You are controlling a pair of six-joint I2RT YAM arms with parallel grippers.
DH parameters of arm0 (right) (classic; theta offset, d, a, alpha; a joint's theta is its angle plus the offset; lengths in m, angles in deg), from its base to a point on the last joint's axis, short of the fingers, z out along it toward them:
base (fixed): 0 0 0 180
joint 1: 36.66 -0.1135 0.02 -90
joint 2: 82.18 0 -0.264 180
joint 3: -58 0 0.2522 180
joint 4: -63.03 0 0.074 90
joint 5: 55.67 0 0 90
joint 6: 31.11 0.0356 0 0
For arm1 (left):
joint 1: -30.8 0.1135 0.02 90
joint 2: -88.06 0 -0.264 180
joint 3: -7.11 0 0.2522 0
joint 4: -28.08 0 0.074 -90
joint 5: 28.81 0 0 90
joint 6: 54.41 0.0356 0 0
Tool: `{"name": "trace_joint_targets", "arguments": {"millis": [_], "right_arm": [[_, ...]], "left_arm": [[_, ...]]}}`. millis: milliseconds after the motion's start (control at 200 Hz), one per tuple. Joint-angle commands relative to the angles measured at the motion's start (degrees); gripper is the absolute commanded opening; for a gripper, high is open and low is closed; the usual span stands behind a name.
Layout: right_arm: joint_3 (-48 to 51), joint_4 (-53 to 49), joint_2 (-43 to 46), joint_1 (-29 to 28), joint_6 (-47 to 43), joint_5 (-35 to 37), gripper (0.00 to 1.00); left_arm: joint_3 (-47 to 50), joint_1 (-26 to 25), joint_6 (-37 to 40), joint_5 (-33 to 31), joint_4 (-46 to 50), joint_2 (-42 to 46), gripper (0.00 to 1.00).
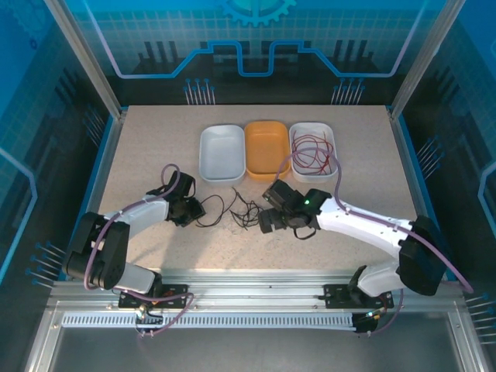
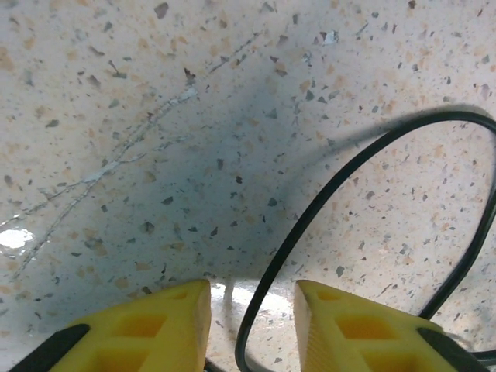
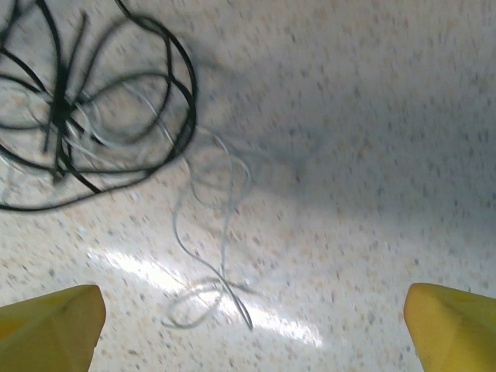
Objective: Untangle the cables
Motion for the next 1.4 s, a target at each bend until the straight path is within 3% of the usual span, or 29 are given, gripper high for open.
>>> {"name": "trace_joint_targets", "arguments": {"millis": [0,155,275,330,430,735,1031,1196,1391], "right_arm": [[3.1,-2.5,2.4,-0.9,5.0,0.8,1.00],[4.5,-0.5,2.3,-0.9,4.9,-1.0,1.00],[3.4,-3.1,-2.6,-1.7,4.4,0.0,0.99],[2.4,-3.8,-4.5,-2.6,3.8,0.7,0.90],[0.7,-3.9,-7.3,-3.9,2.8,1.2,0.58],[-1.0,0.1,-12.0,-4.1,0.1,-2.9,0.49],[-2.6,-2.5,-13.6,-3.9,-0.9,-3.8,0.06],[-5.1,-7.3,-8.3,-3.5,-1.3,1.6,0.03],[-10.4,-13.6,-1.6,-2.2,-4.2,9.7,0.00]], "left_arm": [[1.6,-0.3,-1.5,4.3,-3.9,-2.4,0.29],[2.0,-0.3,-2.8,4.0,-4.4,-2.6,0.14],[2.6,-0.3,-4.4,2.3,-3.8,-1.3,0.04],[2.7,-0.2,-5.0,0.8,-2.6,-0.4,0.00],[2.6,-0.2,-6.0,-2.5,0.0,1.4,0.00],[3.9,2.7,-6.9,-7.4,4.9,5.7,0.00],[4.6,3.7,-6.3,-5.6,3.8,6.8,0.03],[3.9,3.7,-5.7,-3.6,3.3,7.3,0.11],[3.9,3.7,-5.9,-1.6,1.7,7.4,0.12]]}}
